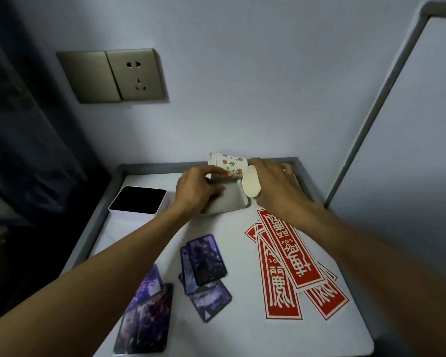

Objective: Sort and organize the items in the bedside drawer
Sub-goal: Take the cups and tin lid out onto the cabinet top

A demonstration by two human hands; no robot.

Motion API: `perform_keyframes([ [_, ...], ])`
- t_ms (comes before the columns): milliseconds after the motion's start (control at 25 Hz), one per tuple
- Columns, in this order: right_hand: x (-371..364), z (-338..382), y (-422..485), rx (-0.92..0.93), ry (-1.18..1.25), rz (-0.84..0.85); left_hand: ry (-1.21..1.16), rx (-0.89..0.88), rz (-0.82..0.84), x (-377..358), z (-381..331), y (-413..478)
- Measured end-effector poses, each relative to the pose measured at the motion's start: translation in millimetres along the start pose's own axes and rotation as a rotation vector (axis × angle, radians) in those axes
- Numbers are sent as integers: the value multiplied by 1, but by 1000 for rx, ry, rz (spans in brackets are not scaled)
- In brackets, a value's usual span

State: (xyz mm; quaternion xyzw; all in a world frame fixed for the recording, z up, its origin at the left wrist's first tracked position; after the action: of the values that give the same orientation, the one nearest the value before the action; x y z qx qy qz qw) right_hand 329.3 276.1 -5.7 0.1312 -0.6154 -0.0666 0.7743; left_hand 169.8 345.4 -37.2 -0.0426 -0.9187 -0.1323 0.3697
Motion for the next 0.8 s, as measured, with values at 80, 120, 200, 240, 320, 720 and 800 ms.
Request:
perform_keyframes([
  [80, 2, 2, 6, 7, -37, -17, -24, -9, -8, 9, -2, -3],
  [120, 3, 3, 10, 6, -60, -23, -80, 1, -23, 19, 1, -2],
  [200, 3, 4, 17, -5, -82, -26, -197, 21, -76, 45, 9, 1],
  [240, 1, 6, 22, -8, -80, -26, -224, 28, -107, 60, 15, 4],
  [320, -3, 13, 30, -13, -65, -2, -222, 62, -162, 88, 30, 8],
  [720, -15, -18, 43, -195, -93, 32, 176, 224, -261, 122, 84, 1],
  [800, -17, -24, 38, -199, -99, 30, 364, 44, -328, 120, 49, -9],
])
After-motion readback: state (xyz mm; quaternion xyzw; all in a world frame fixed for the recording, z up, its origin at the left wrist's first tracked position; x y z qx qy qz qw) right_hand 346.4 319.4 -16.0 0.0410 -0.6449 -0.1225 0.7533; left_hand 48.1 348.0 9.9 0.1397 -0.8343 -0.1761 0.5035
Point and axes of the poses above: each hand's wrist, its own y-axis towards the middle knuckle, its own x-axis out of the back of the hand, z = x × y, the point moved 10 cm from there along y, towards the middle knuckle, and after that the axes turned 2 degrees about -z, right-handed, at the moved point
